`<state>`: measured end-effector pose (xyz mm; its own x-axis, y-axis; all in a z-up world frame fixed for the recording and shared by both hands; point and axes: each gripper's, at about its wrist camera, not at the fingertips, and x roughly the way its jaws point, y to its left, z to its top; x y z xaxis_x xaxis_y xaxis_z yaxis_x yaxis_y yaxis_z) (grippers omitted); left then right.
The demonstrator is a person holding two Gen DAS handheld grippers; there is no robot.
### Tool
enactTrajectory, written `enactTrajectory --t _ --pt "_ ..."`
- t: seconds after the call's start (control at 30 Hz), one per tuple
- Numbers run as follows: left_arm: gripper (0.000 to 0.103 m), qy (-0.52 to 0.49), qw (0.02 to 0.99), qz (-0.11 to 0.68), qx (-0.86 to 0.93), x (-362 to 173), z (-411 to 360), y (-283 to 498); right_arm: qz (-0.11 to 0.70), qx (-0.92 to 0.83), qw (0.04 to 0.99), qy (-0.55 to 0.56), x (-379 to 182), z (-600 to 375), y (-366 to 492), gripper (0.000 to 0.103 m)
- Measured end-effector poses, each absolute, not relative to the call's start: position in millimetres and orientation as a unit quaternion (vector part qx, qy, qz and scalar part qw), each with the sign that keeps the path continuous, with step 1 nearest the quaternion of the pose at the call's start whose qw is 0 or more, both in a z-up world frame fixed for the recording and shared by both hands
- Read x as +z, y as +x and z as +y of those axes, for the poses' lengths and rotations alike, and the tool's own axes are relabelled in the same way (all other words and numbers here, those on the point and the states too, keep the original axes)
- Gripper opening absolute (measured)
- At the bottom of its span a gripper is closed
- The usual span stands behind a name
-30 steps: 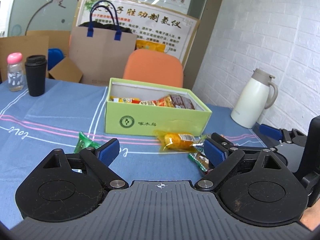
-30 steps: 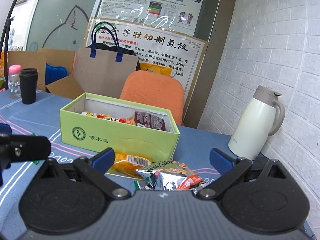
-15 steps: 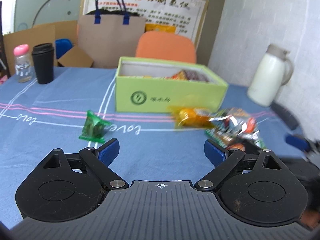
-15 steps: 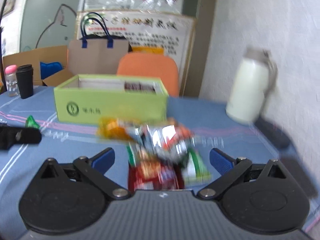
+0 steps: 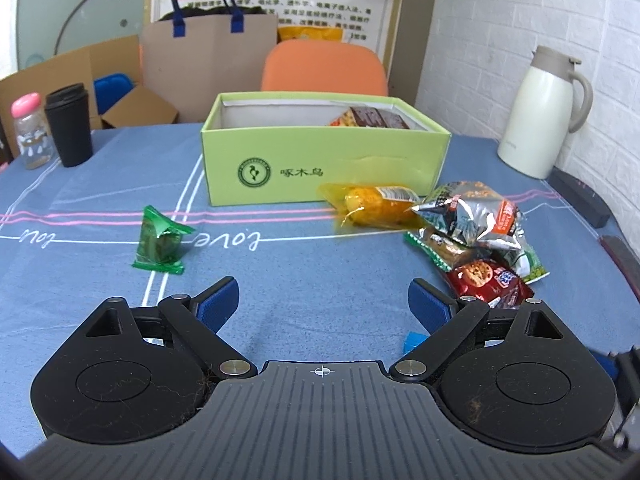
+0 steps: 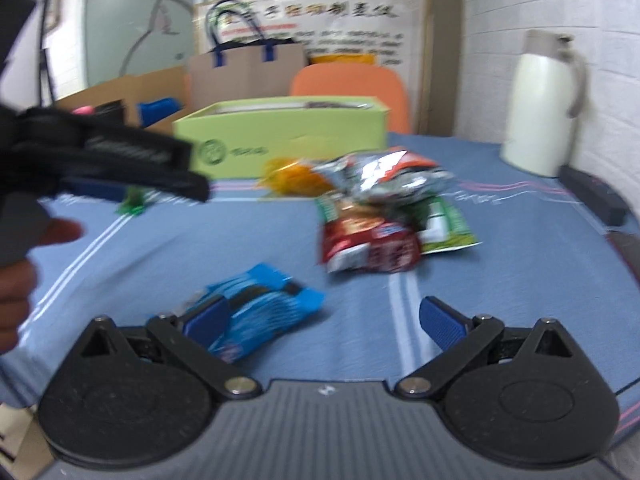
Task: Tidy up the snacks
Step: 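Move both tools back over the blue packets on the table, then grasp a blue packet with the left tool while the right tool grasps another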
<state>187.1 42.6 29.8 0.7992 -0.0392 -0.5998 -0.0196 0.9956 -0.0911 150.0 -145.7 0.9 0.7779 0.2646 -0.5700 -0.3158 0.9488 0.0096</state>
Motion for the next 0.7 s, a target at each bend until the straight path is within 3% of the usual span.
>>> enactTrajectory --t 0.3,0.7 --pt "0.082 -0.050 0.942 0.331 -0.001 21 46 193 0.327 0.226 0.917 -0.042 -15 -113 154 0.100" --pt "0.082 -0.089 0.928 0.361 -0.029 15 80 192 0.310 0.238 0.916 -0.095 -15 -88 170 0.100"
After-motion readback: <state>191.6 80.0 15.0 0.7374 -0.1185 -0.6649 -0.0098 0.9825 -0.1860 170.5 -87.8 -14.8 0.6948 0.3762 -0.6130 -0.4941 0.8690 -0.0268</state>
